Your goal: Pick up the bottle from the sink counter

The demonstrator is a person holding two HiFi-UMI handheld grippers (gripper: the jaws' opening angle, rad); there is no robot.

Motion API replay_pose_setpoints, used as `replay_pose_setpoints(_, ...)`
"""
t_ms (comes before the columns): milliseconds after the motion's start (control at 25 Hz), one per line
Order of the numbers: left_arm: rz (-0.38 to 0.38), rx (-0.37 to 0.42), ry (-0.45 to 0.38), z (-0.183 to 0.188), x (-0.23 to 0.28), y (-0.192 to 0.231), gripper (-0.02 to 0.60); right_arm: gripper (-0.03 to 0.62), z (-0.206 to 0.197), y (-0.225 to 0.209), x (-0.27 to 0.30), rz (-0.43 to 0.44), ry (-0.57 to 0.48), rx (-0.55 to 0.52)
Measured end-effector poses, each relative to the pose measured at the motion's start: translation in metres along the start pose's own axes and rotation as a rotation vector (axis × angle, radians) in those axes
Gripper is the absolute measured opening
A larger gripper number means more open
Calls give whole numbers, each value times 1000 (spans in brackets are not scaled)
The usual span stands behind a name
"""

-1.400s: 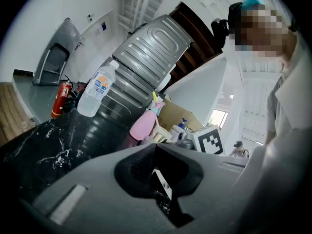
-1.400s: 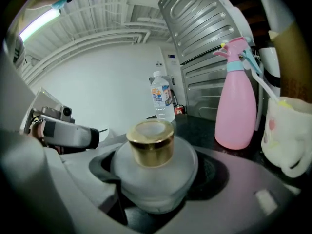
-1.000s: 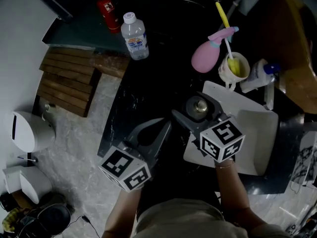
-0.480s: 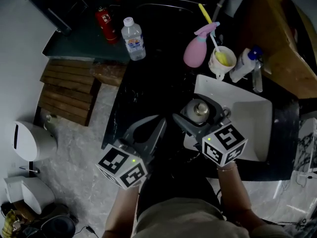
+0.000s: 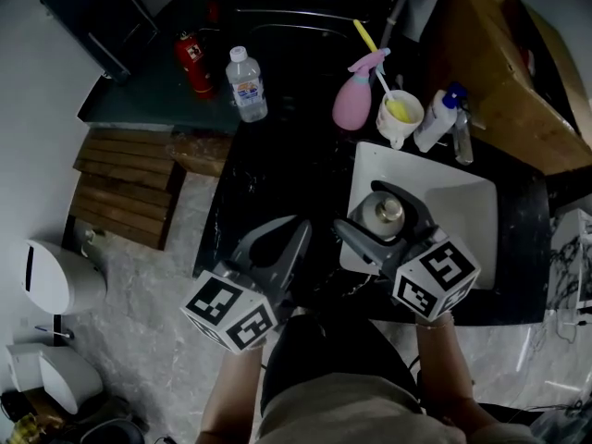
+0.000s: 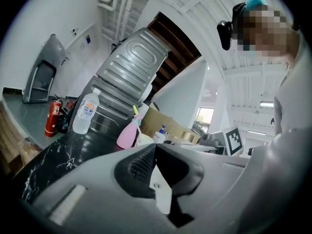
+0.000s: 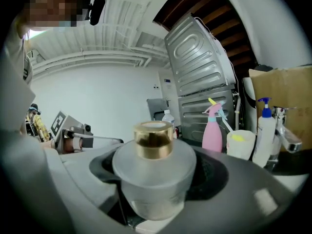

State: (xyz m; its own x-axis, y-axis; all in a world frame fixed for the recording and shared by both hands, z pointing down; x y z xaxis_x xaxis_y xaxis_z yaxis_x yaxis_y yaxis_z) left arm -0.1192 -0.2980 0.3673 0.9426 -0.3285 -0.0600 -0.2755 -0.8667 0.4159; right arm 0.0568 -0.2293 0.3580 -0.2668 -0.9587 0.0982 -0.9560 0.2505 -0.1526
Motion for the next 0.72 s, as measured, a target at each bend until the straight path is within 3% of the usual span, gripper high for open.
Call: replay_pose_setpoints(720, -29, 76, -24, 18, 26, -39, 6, 348, 48, -3, -34, 98, -104, -22)
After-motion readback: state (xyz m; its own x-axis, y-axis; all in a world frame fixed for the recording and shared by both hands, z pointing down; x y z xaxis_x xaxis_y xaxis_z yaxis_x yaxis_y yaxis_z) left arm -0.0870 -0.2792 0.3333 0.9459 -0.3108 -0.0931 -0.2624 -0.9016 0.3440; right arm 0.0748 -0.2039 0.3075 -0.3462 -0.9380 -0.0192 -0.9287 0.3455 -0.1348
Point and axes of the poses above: the fingertips, and each gripper's own axes: x forward along the fingers, y to its left, z out of its top, the point moved 8 cm from there along -x, backward along the fingers, and after that the axes turned 8 degrees about -y, right-handed, at the moved point
